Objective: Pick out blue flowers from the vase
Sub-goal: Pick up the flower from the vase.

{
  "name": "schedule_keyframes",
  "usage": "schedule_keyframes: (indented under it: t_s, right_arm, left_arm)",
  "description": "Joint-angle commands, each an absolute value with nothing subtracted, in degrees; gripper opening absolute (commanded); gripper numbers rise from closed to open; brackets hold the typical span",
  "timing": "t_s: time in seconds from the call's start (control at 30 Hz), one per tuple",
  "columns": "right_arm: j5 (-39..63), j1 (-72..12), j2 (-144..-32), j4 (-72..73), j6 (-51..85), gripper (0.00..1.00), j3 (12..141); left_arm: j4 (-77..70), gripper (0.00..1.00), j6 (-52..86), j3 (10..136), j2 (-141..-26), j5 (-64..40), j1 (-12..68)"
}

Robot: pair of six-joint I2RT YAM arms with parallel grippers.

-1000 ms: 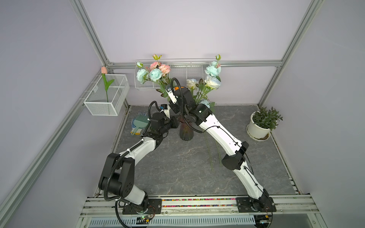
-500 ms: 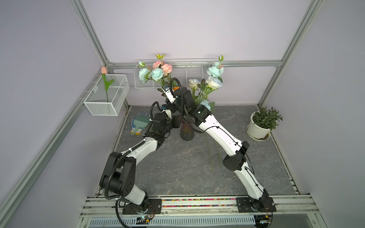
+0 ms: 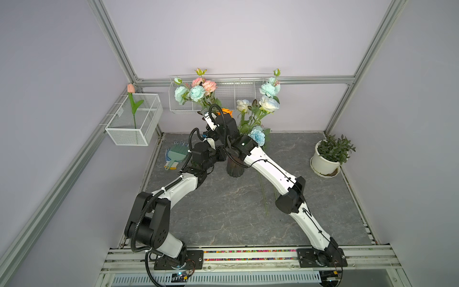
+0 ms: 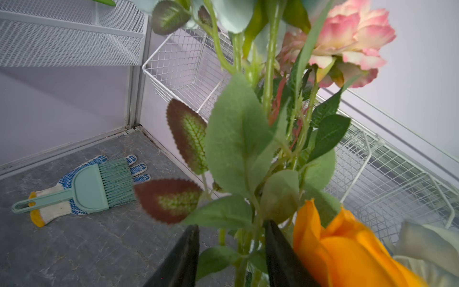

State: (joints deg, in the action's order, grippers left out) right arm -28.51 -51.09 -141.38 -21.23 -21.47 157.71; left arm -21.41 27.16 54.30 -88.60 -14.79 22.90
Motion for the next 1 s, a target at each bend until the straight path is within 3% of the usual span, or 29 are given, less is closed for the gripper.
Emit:
schedule_keyframes:
  t_s: [0.0,0.37,0.77,0.97]
  right_arm:
    - [-31.9,-51.33,-144.2,-18.88,-24.58,0.43,157.24]
    - [-32.75,-52.61,-140.0,-17.05,-25.26,0.07,154.05]
    - [-32.17,-53.17,-123.35,-9.62,-25.07,0.07,136.07]
    - [-31.63,-52.98,-118.4,-9.32,-23.97,0.07,133.58]
  left_arm:
    - [-17.58,0.28,25.12,53.09,-87.47,-14.83,23.52]
    - [-17.13,0.28,24.86,52.92,-87.26,-13.81,23.56]
    - [-18.62,0.28,25.58,52.96,-88.69,-14.16,23.55]
    - [-18.81,0.28,25.76,53.0,-89.08,-14.32,23.57]
